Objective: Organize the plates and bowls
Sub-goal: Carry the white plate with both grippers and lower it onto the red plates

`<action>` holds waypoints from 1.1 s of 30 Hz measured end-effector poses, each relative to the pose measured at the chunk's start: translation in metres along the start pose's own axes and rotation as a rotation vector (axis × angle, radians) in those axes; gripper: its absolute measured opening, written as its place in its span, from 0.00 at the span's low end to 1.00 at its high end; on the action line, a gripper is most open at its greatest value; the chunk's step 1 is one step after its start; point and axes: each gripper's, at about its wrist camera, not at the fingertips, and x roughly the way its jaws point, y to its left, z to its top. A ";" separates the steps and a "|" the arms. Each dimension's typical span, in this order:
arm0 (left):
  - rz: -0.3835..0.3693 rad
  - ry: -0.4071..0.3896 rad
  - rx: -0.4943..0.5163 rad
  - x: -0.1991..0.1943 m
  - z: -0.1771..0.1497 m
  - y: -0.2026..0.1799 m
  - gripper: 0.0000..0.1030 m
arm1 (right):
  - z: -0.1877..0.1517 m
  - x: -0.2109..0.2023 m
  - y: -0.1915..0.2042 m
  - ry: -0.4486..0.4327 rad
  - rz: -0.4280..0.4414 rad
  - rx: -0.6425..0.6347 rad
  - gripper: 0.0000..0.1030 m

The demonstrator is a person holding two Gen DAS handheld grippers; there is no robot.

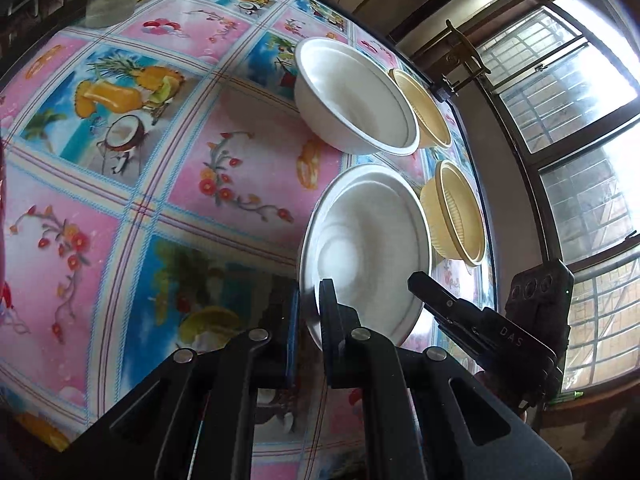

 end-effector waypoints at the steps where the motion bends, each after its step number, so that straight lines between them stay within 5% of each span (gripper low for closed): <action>1: 0.003 -0.009 -0.001 -0.005 -0.003 0.005 0.07 | -0.003 0.003 0.003 0.006 0.006 -0.004 0.07; 15: 0.013 -0.094 -0.012 -0.059 -0.034 0.046 0.07 | -0.045 0.022 0.053 0.006 0.062 -0.066 0.07; 26: 0.017 -0.275 -0.032 -0.145 -0.042 0.083 0.07 | -0.063 0.031 0.156 0.017 0.121 -0.238 0.07; 33: 0.120 -0.402 -0.088 -0.198 -0.051 0.127 0.07 | -0.090 0.074 0.225 0.094 0.161 -0.348 0.07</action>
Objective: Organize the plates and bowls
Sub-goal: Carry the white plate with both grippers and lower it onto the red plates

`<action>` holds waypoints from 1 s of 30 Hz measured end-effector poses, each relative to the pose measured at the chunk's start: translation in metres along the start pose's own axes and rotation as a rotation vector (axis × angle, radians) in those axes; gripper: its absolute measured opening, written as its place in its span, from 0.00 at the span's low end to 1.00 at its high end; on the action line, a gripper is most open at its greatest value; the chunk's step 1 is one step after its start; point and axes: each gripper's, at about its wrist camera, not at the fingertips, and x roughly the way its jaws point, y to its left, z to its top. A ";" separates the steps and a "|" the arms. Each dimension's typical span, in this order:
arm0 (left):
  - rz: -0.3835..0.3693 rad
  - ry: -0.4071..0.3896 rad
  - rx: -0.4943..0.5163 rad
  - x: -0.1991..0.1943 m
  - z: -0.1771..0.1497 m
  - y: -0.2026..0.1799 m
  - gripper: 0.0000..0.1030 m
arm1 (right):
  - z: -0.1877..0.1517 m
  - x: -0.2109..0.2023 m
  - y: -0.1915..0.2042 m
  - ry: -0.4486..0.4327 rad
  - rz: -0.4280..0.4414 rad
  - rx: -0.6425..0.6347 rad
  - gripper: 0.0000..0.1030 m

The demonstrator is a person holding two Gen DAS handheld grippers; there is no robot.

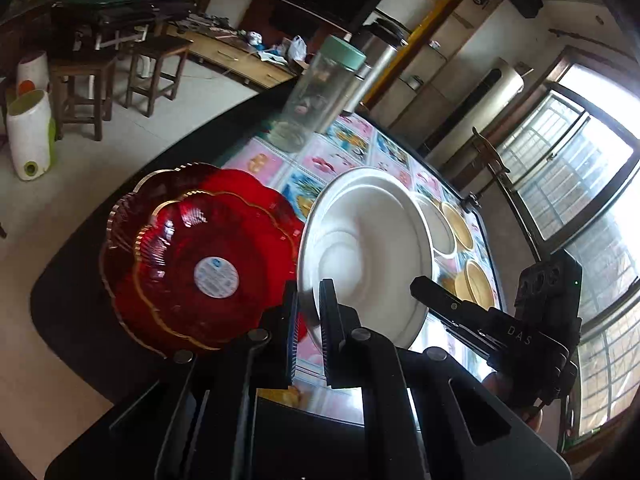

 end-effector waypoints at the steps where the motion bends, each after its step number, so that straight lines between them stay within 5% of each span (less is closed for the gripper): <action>1: 0.020 -0.013 -0.006 -0.004 0.001 0.007 0.07 | 0.000 0.008 0.007 0.007 0.001 -0.012 0.07; 13: 0.157 0.019 -0.083 0.019 0.002 0.065 0.07 | -0.014 0.077 0.020 0.136 -0.060 -0.049 0.08; 30: 0.187 0.106 -0.111 0.053 -0.007 0.081 0.08 | -0.022 0.105 -0.001 0.164 -0.089 -0.035 0.08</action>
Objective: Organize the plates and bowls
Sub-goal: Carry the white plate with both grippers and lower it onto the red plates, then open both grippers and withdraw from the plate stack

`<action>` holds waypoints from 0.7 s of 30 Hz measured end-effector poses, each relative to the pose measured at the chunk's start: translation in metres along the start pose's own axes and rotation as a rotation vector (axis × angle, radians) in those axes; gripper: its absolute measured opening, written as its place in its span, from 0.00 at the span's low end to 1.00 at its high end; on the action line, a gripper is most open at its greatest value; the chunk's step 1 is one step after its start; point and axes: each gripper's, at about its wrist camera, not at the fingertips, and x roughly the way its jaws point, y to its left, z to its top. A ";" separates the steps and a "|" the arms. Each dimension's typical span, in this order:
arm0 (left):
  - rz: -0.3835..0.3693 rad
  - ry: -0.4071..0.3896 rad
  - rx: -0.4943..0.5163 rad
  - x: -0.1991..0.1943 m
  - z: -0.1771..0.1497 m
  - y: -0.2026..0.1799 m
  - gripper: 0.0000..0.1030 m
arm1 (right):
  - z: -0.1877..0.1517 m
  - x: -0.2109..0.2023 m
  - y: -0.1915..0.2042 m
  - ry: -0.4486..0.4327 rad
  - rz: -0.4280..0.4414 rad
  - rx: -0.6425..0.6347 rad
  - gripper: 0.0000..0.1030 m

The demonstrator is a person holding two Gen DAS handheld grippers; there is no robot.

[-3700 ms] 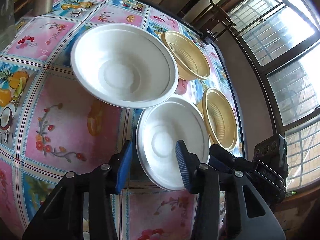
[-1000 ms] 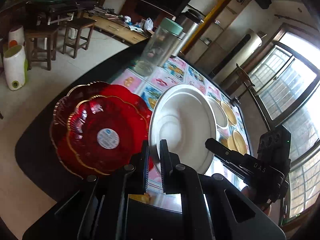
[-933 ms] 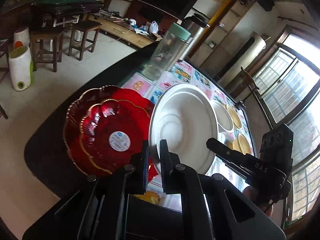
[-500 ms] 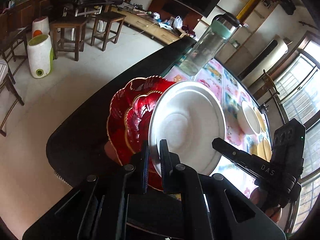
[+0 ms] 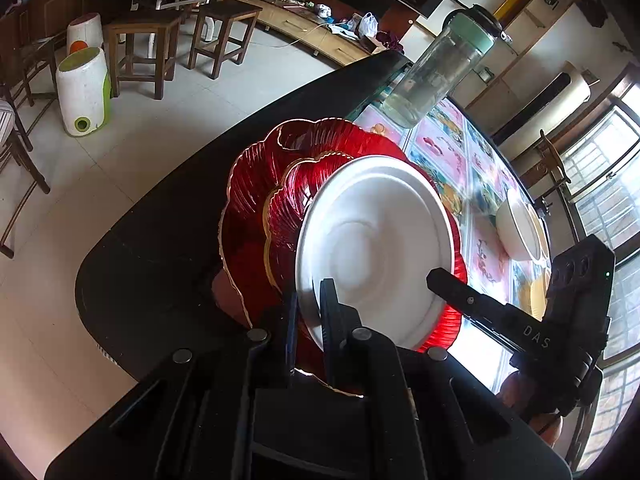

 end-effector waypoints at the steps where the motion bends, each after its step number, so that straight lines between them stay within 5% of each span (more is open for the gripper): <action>1: 0.006 -0.001 0.002 0.001 -0.001 -0.002 0.08 | -0.001 0.000 0.001 -0.003 -0.006 -0.009 0.08; 15: 0.057 0.019 0.051 0.001 -0.004 -0.012 0.12 | -0.010 -0.007 0.026 -0.058 -0.137 -0.162 0.16; 21: 0.153 -0.015 0.138 -0.004 -0.008 -0.025 0.26 | -0.011 -0.013 0.028 -0.081 -0.153 -0.185 0.22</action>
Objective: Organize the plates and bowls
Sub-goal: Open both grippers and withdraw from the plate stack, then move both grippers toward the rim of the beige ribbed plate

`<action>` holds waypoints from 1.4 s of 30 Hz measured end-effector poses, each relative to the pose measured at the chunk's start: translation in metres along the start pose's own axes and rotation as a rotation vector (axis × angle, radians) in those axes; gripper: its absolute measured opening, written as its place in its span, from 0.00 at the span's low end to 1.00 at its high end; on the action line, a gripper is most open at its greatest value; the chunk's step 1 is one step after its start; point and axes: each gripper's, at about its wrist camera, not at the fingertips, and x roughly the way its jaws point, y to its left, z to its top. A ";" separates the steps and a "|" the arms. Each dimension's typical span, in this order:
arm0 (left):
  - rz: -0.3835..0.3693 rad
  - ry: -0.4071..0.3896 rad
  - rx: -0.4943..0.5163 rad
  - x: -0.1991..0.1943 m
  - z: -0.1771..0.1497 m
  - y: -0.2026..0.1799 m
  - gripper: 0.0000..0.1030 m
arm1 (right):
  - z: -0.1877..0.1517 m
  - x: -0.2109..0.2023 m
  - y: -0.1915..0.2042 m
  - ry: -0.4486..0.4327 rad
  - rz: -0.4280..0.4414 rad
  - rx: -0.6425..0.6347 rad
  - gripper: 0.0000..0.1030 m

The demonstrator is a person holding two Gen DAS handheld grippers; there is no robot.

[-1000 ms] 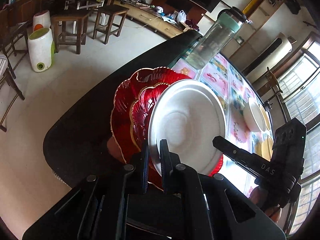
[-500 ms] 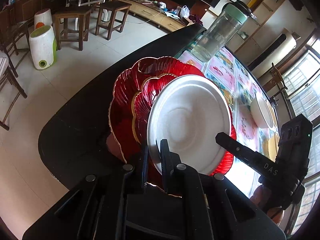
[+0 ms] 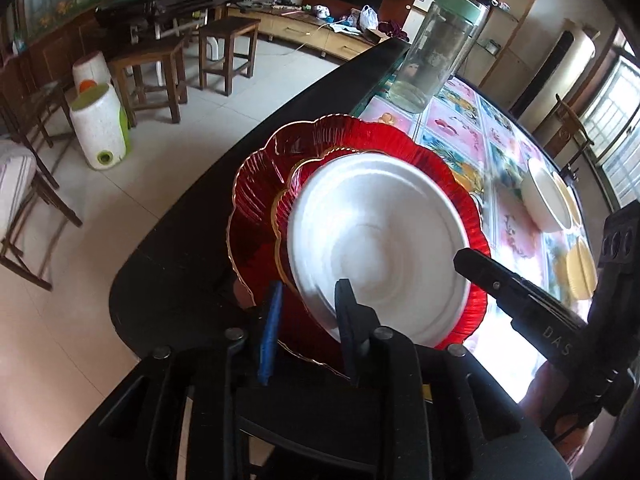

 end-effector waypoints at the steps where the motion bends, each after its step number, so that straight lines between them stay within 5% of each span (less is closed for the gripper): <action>1: 0.012 -0.003 0.011 0.000 0.000 -0.002 0.26 | -0.001 -0.001 -0.001 -0.006 -0.001 0.002 0.26; 5: 0.076 -0.026 0.049 -0.004 0.003 -0.004 0.27 | 0.000 -0.011 -0.007 -0.039 0.011 0.024 0.28; 9: 0.168 -0.083 0.073 -0.013 0.007 -0.004 0.47 | 0.002 -0.020 -0.015 -0.082 0.043 0.050 0.29; 11: 0.178 -0.121 0.062 -0.023 0.007 0.000 0.47 | 0.002 -0.029 -0.018 -0.117 0.065 0.058 0.29; 19: 0.082 -0.323 -0.044 -0.083 0.011 0.010 0.53 | 0.008 -0.073 -0.053 -0.264 0.102 0.135 0.34; 25: -0.096 -0.381 0.115 -0.109 0.005 -0.060 0.69 | 0.003 -0.133 -0.100 -0.393 -0.001 0.161 0.35; 32: -0.324 -0.237 0.344 -0.101 0.006 -0.168 0.69 | 0.002 -0.243 -0.164 -0.539 -0.246 0.155 0.41; 37: -0.519 0.061 0.372 -0.066 0.011 -0.246 0.69 | 0.011 -0.306 -0.232 -0.513 -0.396 0.251 0.50; 42: -0.539 0.253 0.361 -0.028 0.004 -0.318 0.69 | 0.004 -0.332 -0.335 -0.452 -0.342 0.493 0.51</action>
